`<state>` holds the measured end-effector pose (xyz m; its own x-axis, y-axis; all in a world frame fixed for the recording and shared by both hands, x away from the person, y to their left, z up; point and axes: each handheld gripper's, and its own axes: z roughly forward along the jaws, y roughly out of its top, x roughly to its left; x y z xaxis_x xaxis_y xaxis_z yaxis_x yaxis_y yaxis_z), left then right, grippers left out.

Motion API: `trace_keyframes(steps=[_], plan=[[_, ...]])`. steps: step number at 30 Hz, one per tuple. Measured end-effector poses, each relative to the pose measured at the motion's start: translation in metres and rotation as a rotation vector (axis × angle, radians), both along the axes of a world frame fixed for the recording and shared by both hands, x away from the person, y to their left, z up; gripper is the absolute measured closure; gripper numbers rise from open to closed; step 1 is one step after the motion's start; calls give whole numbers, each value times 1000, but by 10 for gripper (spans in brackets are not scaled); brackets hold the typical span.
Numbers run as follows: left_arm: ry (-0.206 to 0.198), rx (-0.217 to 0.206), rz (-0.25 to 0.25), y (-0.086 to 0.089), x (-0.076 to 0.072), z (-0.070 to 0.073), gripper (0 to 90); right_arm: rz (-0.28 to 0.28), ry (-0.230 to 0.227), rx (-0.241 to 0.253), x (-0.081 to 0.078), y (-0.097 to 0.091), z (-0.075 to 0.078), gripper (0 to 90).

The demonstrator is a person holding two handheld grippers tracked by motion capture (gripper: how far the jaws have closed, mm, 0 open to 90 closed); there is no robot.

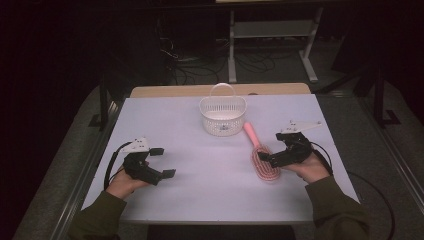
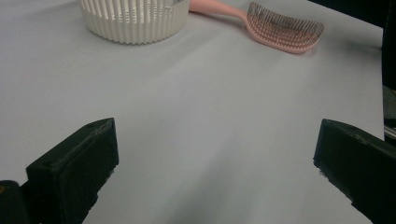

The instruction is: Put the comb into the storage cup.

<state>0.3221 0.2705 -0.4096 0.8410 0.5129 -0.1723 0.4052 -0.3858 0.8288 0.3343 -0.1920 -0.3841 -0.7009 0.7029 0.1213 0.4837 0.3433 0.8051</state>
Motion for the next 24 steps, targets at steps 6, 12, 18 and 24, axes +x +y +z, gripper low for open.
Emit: trace_keyframes(steps=[6, 12, 18, 24], plan=[[-3, -3, 8, 3, 0, 0, 0, 0, 2, -6, 13, 2, 7, 5], [0, -9, 11, 3, 1, 0, 0, 5, 0, -5, 21, 6, 11, 8], [-1, -9, 17, 4, 1, 0, 0, 9, 4, -14, 28, 11, 10, 8], [-2, -22, 16, 5, 1, 1, 0, 5, -3, -16, 35, 15, 10, 9]])
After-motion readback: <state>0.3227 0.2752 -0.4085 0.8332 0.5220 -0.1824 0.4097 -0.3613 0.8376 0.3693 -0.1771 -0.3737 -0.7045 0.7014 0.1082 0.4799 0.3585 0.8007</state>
